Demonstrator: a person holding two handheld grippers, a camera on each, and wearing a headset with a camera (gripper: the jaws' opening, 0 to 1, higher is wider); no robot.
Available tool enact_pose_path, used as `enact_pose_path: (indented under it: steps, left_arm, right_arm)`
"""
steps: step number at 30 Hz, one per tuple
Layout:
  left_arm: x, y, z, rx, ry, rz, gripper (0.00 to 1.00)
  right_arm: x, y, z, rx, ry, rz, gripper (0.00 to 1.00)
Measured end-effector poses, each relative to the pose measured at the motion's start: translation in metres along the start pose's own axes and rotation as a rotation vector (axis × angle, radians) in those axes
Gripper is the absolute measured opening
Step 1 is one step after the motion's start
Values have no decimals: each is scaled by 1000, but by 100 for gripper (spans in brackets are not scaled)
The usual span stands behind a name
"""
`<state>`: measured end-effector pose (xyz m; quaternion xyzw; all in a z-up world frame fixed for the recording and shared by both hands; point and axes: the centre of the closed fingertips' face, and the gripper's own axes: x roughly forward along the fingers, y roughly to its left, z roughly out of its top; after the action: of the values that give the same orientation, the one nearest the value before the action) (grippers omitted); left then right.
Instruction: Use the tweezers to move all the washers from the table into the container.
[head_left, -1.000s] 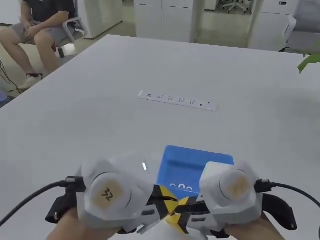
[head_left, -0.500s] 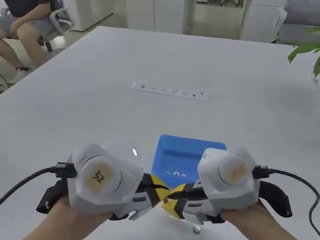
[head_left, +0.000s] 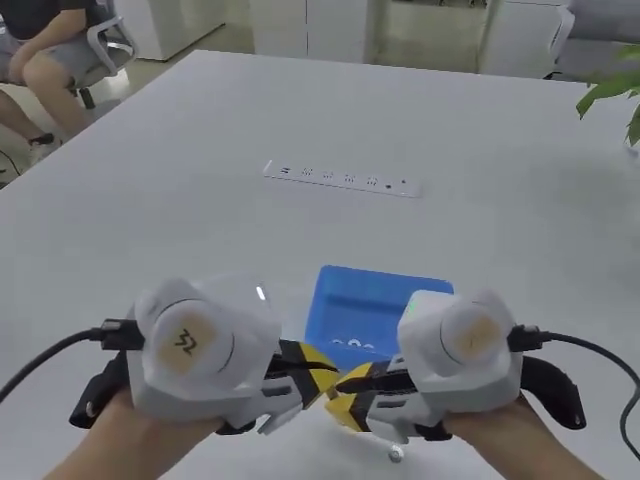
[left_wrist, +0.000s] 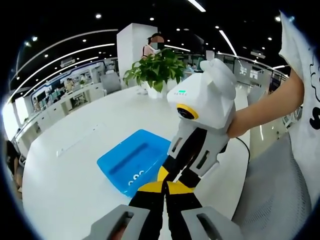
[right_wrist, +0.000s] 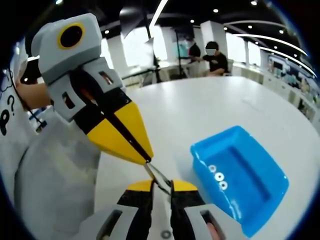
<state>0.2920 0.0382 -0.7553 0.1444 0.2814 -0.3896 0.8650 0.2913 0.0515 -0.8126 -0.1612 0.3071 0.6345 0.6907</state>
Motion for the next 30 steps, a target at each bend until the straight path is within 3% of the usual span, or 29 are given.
enact_pose_path:
  steps: [7,8,12,18,23,24,30]
  left_arm:
    - [7,-4,-5,24,23,-10,0]
    - [8,-6,-2,29,7,-15,0]
    - [9,-6,-3,26,17,-19,0]
    - [10,-10,-4,42,31,-46,0]
    - [8,-7,-5,53,39,-37,0]
    - [8,-7,-5,53,38,-32,0]
    - [13,-5,-1,-9,19,14,0]
  right_arm:
    - [4,0,-8,0,16,4,9]
    - [4,0,-8,-6,18,5,9]
    - [5,-1,-9,-18,24,21,10]
    - [14,2,-16,-115,79,84,10]
    - [15,3,-16,-151,87,112,9]
    - [14,2,-16,-212,90,94,8]
    - [12,2,-17,-268,89,25,5]
